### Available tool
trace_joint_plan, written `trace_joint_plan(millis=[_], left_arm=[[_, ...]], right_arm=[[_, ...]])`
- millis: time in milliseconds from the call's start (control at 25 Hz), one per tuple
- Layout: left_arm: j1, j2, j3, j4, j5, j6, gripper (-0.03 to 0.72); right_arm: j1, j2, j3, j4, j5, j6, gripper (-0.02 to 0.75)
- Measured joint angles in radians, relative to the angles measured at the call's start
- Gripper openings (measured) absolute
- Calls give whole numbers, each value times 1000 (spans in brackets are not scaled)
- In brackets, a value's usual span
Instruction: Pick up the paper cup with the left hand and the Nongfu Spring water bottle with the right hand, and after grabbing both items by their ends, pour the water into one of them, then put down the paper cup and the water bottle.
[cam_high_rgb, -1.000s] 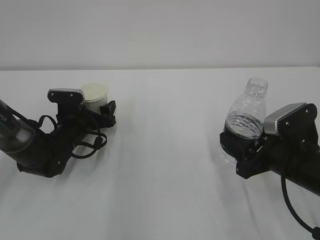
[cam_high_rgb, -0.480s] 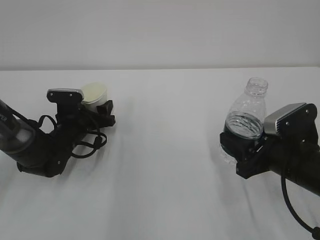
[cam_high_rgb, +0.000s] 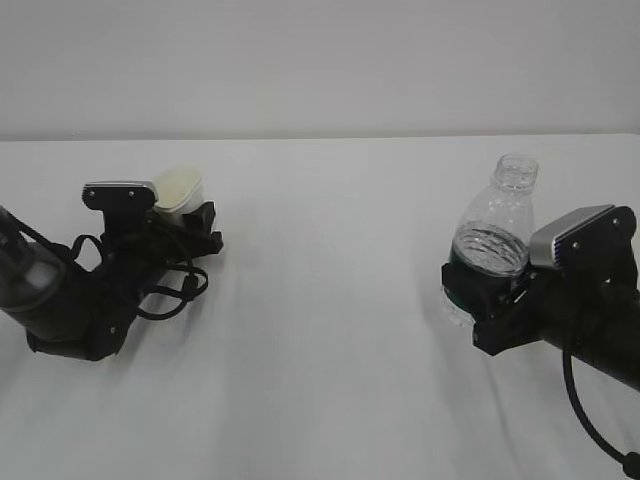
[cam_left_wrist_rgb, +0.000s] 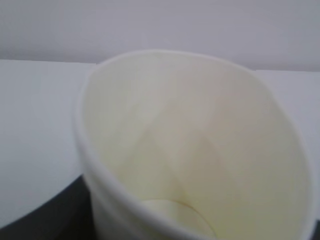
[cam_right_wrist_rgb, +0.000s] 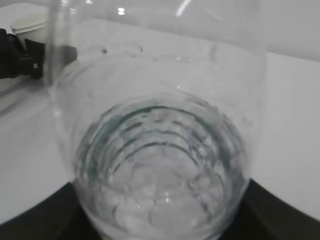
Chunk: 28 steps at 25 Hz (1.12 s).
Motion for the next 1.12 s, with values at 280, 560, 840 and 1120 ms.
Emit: trace_joint_plan(millis=[280, 560, 840, 1120], left_arm=[[0, -74, 118, 58, 8, 0, 459], [0, -206, 259, 245, 10, 0, 459], [0, -298, 343, 540, 10, -45, 459], [-26, -302, 345, 805, 10, -179, 459]], right_arm=[[0, 0, 0, 49, 0, 0, 449], [0, 0, 0, 61, 0, 0, 449], [0, 0, 0, 50, 0, 0, 448], [0, -11, 26, 42, 0, 0, 448]])
